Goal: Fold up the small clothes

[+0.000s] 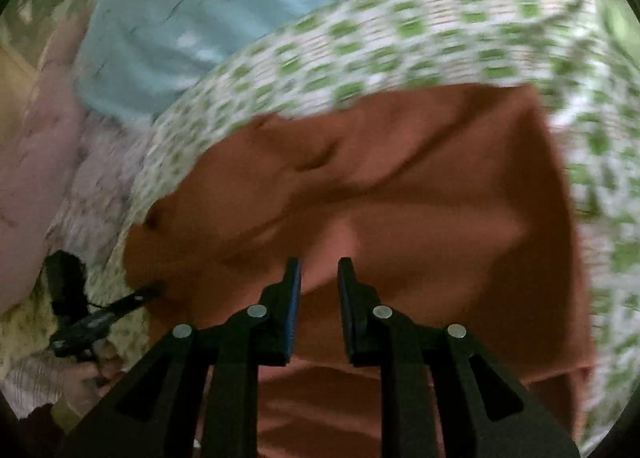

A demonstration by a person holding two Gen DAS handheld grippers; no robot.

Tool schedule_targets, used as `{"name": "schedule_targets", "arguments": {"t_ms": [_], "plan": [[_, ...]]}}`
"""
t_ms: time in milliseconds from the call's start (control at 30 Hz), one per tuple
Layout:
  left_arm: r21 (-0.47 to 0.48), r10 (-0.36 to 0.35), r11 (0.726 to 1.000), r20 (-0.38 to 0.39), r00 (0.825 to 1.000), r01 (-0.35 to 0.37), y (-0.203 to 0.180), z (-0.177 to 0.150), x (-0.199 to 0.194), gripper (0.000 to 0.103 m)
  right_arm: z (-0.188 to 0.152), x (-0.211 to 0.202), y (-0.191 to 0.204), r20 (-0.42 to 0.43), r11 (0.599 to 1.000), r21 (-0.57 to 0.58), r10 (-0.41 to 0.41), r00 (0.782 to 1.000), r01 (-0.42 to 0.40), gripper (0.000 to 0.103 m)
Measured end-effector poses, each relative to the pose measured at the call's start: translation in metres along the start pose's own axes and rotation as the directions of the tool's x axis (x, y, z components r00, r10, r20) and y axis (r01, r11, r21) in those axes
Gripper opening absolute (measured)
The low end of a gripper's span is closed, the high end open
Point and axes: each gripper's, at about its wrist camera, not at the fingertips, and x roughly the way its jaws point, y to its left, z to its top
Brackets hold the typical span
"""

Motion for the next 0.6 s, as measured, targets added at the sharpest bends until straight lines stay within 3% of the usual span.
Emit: {"name": "schedule_targets", "arguments": {"t_ms": [67,133,200,267,300,333,500,600], "plan": [[-0.014,0.010,1.000,0.007,1.000,-0.009,0.008,-0.004,-0.006,0.014,0.000,0.017,0.022,-0.038,0.998,-0.048,0.029,0.999,-0.031,0.020],[-0.018,0.017,1.000,0.007,1.000,-0.017,0.014,-0.006,-0.013,0.032,0.001,0.029,0.038,-0.068,0.995,-0.088,0.047,0.997,-0.053,0.020],[-0.002,0.010,1.000,0.006,1.000,-0.010,0.014,-0.007,-0.019,0.042,0.000,0.038,0.052,-0.090,0.991,-0.104,0.069,0.994,-0.078,0.020],[0.052,0.036,0.998,0.008,0.999,-0.037,0.006,-0.006,-0.024,0.059,-0.001,0.041,0.060,-0.099,0.990,-0.106,0.086,0.991,-0.097,0.020],[0.077,0.052,0.996,0.008,0.999,-0.052,0.000,-0.006,-0.024,0.073,-0.002,0.042,0.061,-0.103,0.989,-0.107,0.091,0.990,-0.102,0.020],[0.112,0.072,0.991,0.011,0.997,-0.073,-0.008,-0.006,-0.025,0.078,-0.004,0.044,0.064,-0.111,0.989,-0.106,0.095,0.989,-0.107,0.021],[0.217,0.111,0.971,-0.030,0.993,-0.102,-0.031,-0.010,-0.014,0.083,-0.011,0.044,0.060,-0.125,0.990,-0.097,0.089,0.988,-0.102,0.030],[0.174,0.043,0.984,-0.053,0.998,-0.033,-0.031,-0.006,-0.012,0.083,-0.005,0.045,0.058,-0.118,0.990,-0.096,0.091,0.989,-0.103,0.030]]}}
